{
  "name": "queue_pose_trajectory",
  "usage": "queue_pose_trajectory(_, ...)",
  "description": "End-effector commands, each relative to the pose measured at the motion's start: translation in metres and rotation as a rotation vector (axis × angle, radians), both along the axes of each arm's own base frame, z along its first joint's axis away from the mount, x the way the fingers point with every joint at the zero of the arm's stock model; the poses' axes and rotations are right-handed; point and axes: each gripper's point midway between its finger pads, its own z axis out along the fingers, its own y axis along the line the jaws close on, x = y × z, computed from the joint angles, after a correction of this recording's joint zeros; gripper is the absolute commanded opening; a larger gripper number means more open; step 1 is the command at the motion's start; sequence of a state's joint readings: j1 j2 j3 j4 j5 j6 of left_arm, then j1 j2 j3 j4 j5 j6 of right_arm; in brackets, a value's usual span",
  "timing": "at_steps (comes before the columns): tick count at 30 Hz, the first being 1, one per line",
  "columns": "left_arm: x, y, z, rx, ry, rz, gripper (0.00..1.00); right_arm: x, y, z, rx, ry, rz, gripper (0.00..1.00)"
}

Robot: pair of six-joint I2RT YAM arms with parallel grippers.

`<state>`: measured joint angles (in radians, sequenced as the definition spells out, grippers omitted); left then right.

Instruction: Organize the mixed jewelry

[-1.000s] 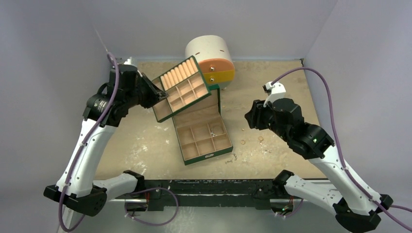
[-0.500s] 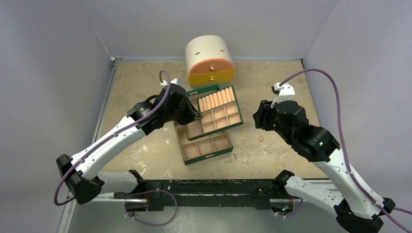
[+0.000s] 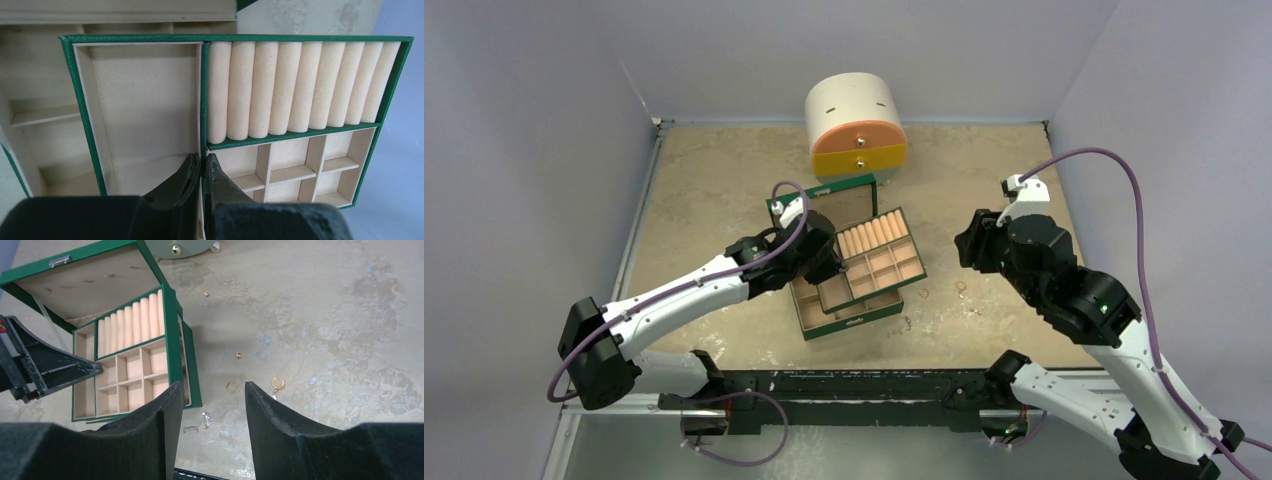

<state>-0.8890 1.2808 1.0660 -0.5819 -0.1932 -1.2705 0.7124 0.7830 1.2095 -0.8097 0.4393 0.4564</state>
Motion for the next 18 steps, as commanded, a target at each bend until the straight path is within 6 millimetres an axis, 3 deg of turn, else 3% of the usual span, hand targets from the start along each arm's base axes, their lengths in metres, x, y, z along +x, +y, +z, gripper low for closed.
queue_pose_trajectory(1,0.010,-0.001,0.013,-0.086,-0.075,0.118,0.00,0.000,-0.002,0.013,0.035,-0.025,-0.024,0.51)
queue_pose_trajectory(9,0.013,0.004,-0.018,-0.040,-0.078,0.161,0.00,-0.001,0.004,0.013,0.063,-0.015,-0.004,0.51)
queue_pose_trajectory(18,0.015,0.016,-0.039,0.045,-0.086,0.169,0.00,-0.001,0.008,0.009,0.078,-0.001,-0.003,0.51)
